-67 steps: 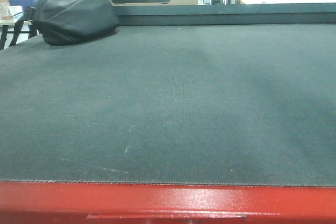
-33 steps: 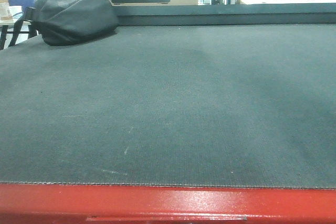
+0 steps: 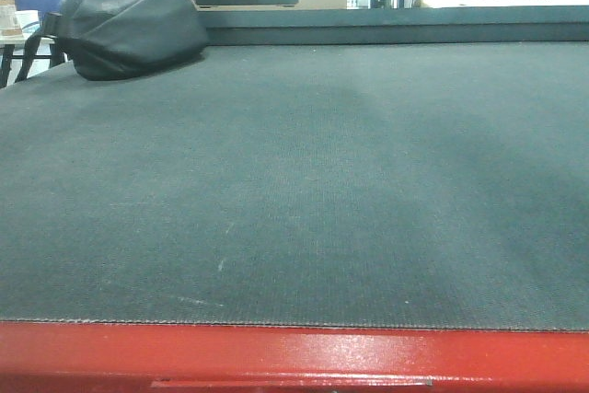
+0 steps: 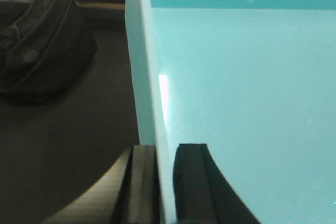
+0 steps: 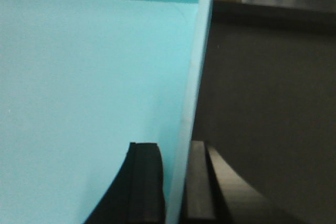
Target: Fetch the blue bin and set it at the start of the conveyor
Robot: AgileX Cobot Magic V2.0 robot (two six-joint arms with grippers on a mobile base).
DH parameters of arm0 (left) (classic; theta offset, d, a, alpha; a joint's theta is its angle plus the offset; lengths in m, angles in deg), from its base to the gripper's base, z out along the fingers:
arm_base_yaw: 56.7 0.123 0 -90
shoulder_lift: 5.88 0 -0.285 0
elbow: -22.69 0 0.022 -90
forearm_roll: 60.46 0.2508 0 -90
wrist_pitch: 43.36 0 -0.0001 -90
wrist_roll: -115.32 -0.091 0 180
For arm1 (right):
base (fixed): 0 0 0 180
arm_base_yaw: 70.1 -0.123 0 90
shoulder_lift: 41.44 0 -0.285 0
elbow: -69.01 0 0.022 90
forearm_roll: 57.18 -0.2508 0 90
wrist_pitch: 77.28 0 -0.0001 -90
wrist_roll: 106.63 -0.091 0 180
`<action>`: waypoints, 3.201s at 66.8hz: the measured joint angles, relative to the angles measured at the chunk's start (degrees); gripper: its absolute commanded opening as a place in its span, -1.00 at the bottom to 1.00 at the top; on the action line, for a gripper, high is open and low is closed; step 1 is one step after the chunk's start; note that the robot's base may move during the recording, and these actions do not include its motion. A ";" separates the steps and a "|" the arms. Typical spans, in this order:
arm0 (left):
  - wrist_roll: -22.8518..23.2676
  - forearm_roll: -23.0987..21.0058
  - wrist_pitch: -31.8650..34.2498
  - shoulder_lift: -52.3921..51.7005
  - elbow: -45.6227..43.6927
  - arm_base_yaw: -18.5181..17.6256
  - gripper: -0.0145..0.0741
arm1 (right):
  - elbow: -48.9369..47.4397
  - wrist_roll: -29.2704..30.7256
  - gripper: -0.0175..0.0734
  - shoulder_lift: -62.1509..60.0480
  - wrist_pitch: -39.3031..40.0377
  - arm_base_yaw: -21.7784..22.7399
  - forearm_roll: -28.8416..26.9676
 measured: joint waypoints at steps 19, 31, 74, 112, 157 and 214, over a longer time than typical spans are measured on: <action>0.09 -1.86 -6.35 0.24 11.32 0.00 -0.92 | 10.12 -0.23 -0.95 0.86 -7.21 -0.04 -2.47; 0.09 -1.86 1.01 3.39 22.12 0.00 -0.92 | 22.12 -0.36 -0.95 3.90 -0.24 -0.04 -4.03; -0.85 1.43 9.10 13.76 27.22 0.10 0.72 | 32.38 0.20 0.67 11.09 11.41 0.07 -2.35; -1.17 3.11 6.11 -0.44 26.62 5.83 -0.92 | 32.68 0.47 -0.76 -1.35 10.20 7.47 -2.03; -1.17 7.16 20.74 -32.73 56.94 8.53 -0.92 | 70.87 0.60 -0.97 -37.99 33.54 14.96 2.53; -1.28 10.60 25.58 -66.67 68.35 8.53 -0.92 | 81.92 0.70 -0.97 -69.34 42.11 14.96 4.40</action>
